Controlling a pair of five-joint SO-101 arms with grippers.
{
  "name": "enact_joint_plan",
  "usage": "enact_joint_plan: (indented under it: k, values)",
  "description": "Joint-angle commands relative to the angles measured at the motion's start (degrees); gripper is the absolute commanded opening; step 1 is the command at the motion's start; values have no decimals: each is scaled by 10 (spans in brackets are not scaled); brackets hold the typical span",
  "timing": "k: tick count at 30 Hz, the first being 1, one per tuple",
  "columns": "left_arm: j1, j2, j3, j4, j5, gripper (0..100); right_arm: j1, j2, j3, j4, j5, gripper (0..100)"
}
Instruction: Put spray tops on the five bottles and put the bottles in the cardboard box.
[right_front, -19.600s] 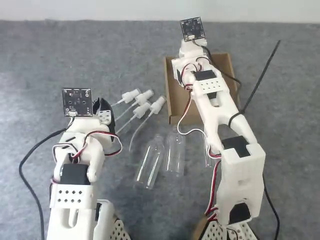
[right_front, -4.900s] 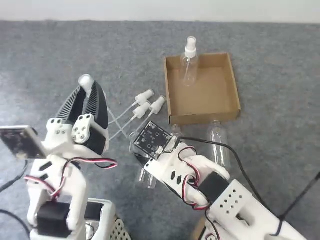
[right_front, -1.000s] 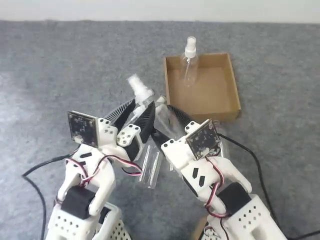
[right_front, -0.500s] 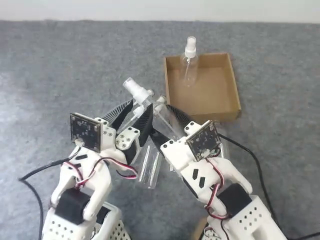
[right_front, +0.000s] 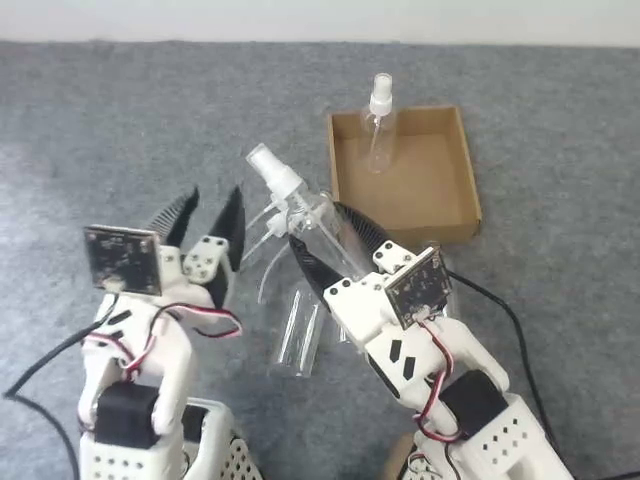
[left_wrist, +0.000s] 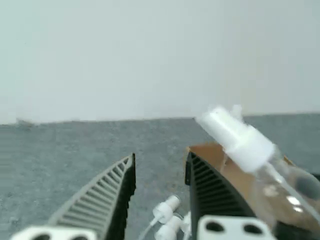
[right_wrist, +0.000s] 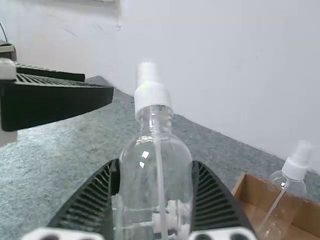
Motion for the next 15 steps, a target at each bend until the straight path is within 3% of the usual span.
enact_joint_plan:
  k: [1,15]
  values:
    - [-30,4,38,-91,2,152,3,-15,-26,9,4,6]
    - [-27,4,60,-116,2,152,-97,-18,-60,113,71,6]
